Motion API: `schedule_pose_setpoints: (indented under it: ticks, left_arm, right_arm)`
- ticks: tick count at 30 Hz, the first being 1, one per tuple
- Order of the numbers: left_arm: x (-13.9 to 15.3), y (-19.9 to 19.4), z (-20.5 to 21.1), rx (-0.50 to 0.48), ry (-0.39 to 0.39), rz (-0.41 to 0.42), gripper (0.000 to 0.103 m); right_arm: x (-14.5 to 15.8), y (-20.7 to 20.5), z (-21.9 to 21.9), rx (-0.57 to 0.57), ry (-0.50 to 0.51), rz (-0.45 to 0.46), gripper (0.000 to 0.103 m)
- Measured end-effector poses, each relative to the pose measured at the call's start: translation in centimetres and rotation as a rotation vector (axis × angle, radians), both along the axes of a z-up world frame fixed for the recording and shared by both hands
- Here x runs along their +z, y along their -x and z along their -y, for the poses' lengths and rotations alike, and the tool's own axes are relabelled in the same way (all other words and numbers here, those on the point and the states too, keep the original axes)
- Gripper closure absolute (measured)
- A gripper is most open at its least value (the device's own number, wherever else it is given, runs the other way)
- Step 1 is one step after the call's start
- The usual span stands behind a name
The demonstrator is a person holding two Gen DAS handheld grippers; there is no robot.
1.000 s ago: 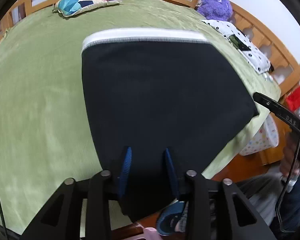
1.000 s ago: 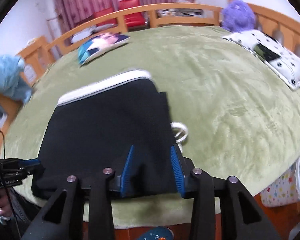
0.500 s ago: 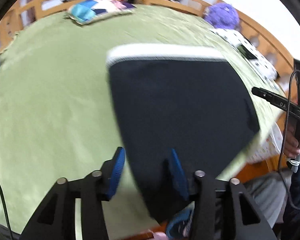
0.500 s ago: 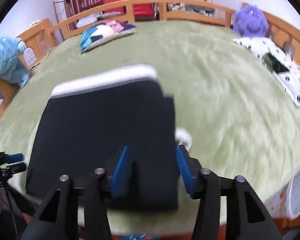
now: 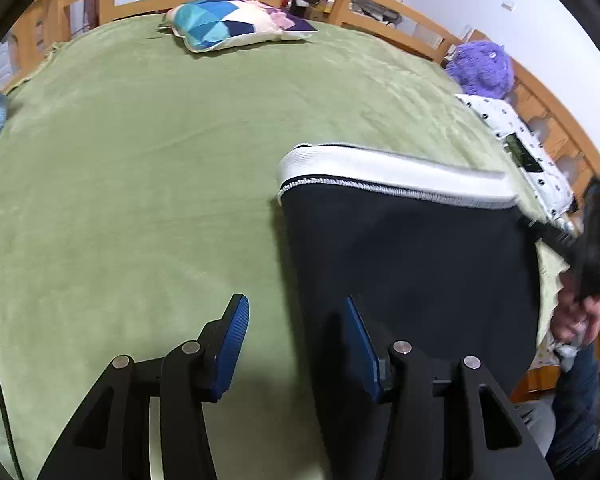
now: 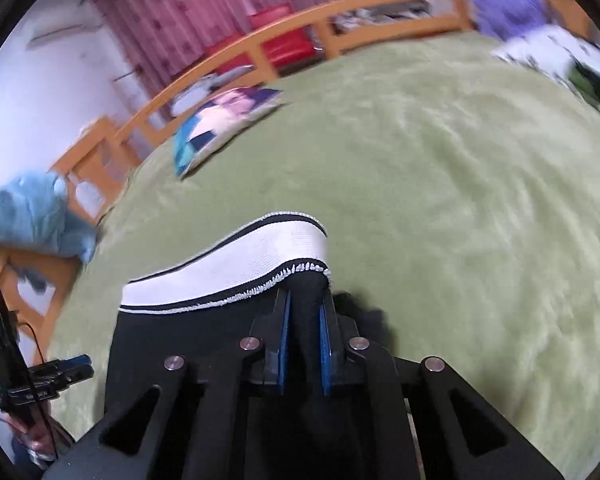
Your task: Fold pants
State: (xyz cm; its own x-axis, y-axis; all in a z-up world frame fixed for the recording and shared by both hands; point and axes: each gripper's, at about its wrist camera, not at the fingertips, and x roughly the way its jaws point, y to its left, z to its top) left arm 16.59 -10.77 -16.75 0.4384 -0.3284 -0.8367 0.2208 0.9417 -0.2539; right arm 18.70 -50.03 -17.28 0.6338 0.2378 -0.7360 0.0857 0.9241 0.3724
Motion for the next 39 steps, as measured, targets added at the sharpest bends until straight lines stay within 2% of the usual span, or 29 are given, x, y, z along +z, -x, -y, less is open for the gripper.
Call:
schedule_pose_setpoints:
  ticks: [2, 4, 6, 7, 9, 11, 15, 17, 19, 20, 22, 23, 24, 26, 30, 31, 32, 34, 36, 39]
  left_arm:
    - [-0.8, -0.6, 0.9, -0.012, 0.019, -0.015, 0.05]
    - [-2.3, -1.0, 2.1, -0.024, 0.022, -0.063, 0.05]
    - [-3.5, -1.0, 2.3, -0.033, 0.025, -0.1, 0.049]
    - [-3.9, -0.8, 2.1, -0.032, 0.033, -0.102, 0.047]
    - [-4.4, -0.3, 1.5, -0.019, 0.049, -0.093, 0.035]
    - [-5.1, -0.2, 1.1, -0.007, 0.059, -0.096, 0.031]
    - [-6.2, -0.7, 1.8, -0.012, 0.083, -0.114, 0.03]
    - [-6.3, -1.1, 2.3, -0.033, 0.097, -0.108, 0.03]
    - [-6.5, -1.5, 2.5, -0.034, 0.117, -0.113, 0.031]
    - [-6.7, -1.7, 2.5, -0.029, 0.141, -0.12, 0.036]
    - [-6.7, -1.6, 2.3, -0.018, 0.174, -0.133, 0.05]
    - [-6.5, -1.5, 2.3, -0.027, 0.183, -0.132, 0.066]
    - [-6.1, -1.4, 2.5, -0.04, 0.175, -0.119, 0.074]
    - [-5.3, -1.4, 2.6, -0.059, 0.153, -0.107, 0.083]
    - [-3.3, -1.7, 1.5, -0.074, 0.229, -0.118, 0.088]
    - [-2.4, -1.7, 1.2, -0.091, 0.234, -0.1, 0.088]
    - [-1.7, -1.6, 1.1, -0.1, 0.232, -0.086, 0.089]
    - [-0.1, -1.5, 0.4, -0.123, 0.226, -0.055, 0.089]
    - [1.3, -1.9, -0.9, -0.123, 0.223, -0.033, 0.091]
    - [3.3, -3.0, -3.8, -0.087, 0.195, 0.006, 0.091]
  right_arm:
    - [-2.3, -0.4, -0.5, -0.003, 0.083, -0.06, 0.087]
    - [-2.6, -0.3, -1.1, -0.007, 0.128, -0.049, 0.078]
    - [-1.2, -0.1, -1.0, 0.015, 0.164, -0.061, 0.052]
    - [-0.8, 0.1, -0.7, 0.021, 0.161, -0.077, 0.048]
    - [-0.8, 1.0, 0.2, 0.048, 0.116, -0.109, 0.044]
    - [-1.8, 2.5, 0.3, 0.083, 0.088, -0.176, 0.044]
    - [-3.6, 3.6, 0.7, 0.11, -0.013, -0.191, 0.041]
    - [-5.0, 2.9, 0.7, 0.129, -0.11, -0.226, 0.038]
    - [-6.6, 1.9, 0.7, 0.141, -0.183, -0.256, 0.032]
    - [-7.3, 1.6, 0.7, 0.135, -0.207, -0.264, 0.031]
    - [-7.3, 1.6, 0.4, 0.144, -0.19, -0.253, 0.033]
    - [-7.1, 2.0, 0.2, 0.137, -0.18, -0.247, 0.037]
    - [-7.0, 2.1, 0.0, 0.129, -0.17, -0.242, 0.038]
    - [-6.6, 2.6, -0.4, 0.113, -0.14, -0.238, 0.045]
    - [-4.6, 3.4, 0.1, 0.059, -0.193, -0.211, 0.064]
    - [-3.9, 3.6, -0.4, 0.05, -0.161, -0.201, 0.069]
    - [-3.1, 3.8, -0.9, 0.046, -0.144, -0.191, 0.078]
    - [-1.1, 4.0, -2.2, 0.046, -0.164, -0.155, 0.08]
    - [0.7, 3.6, -4.4, 0.055, -0.111, -0.134, 0.081]
    - [2.0, 2.1, -7.3, 0.08, -0.129, -0.118, 0.081]
